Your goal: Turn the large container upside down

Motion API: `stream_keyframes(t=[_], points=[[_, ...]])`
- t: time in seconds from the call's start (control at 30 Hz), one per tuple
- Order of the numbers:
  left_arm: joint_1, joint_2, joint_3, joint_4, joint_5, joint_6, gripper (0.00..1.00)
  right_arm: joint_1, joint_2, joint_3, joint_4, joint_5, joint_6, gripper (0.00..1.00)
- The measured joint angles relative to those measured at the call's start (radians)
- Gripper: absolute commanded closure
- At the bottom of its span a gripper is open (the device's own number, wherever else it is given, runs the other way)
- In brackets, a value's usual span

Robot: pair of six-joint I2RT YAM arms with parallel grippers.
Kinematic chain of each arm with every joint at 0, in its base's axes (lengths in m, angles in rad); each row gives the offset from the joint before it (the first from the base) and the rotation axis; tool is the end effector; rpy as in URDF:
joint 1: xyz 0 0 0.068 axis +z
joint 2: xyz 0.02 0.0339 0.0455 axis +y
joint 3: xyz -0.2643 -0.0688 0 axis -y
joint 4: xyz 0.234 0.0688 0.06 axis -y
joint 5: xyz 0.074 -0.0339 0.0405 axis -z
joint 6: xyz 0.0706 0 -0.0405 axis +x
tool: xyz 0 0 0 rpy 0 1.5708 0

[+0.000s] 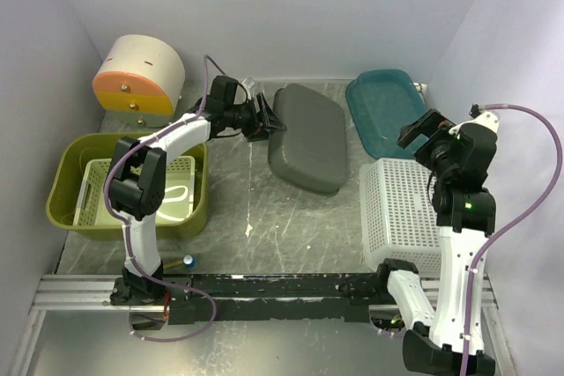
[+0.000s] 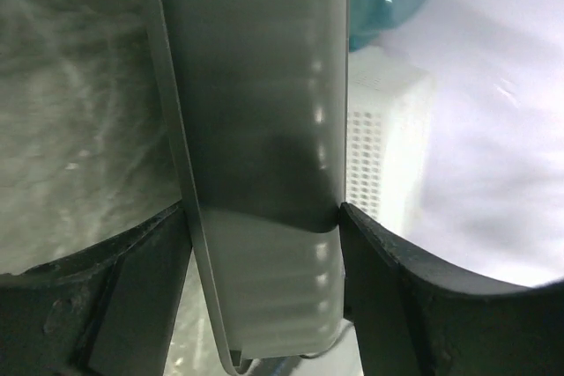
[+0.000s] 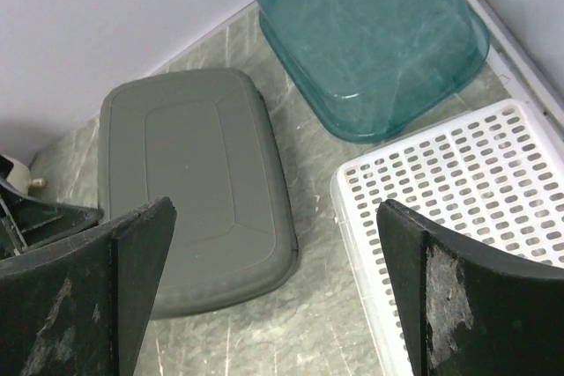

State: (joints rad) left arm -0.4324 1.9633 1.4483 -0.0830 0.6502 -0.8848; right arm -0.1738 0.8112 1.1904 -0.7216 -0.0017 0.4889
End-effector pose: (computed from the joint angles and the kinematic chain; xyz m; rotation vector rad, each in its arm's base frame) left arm 0.4015 -0.2324 0.2214 -0.1199 2.4048 -1.3990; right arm 0.1668 -0.0292 0.3990 0.6232 1.8150 0.2139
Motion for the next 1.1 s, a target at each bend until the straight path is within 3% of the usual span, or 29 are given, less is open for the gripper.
stream_keyframes(t=[0.27,0.4,0.47,0.63,0.77,0.9,1.1], points=[[0.000,-0.017,0.133,-0.281,-0.219,0.241,0.06,0.000,0.063,-0.105,0.058,-0.202,-0.038,0.00],[-0.009,-0.027,0.176,-0.362,-0.297,0.325,0.04,0.031,0.090,-0.209,0.111,-0.301,-0.032,0.00],[-0.021,-0.029,0.200,-0.399,-0.335,0.359,0.04,0.116,0.106,-0.251,0.128,-0.285,-0.019,0.00],[-0.069,-0.054,0.246,-0.473,-0.432,0.422,0.04,0.515,0.204,-0.297,0.199,-0.159,0.042,0.00],[-0.108,-0.155,0.248,-0.523,-0.518,0.456,0.04,0.786,0.378,-0.312,0.294,-0.065,0.101,0.00],[-0.114,-0.310,0.242,-0.555,-0.602,0.478,0.00,0.884,0.557,-0.330,0.364,-0.027,0.125,0.00],[-0.106,-0.507,0.183,-0.602,-0.723,0.492,0.00,0.879,0.789,-0.279,0.400,0.059,0.108,0.00]])
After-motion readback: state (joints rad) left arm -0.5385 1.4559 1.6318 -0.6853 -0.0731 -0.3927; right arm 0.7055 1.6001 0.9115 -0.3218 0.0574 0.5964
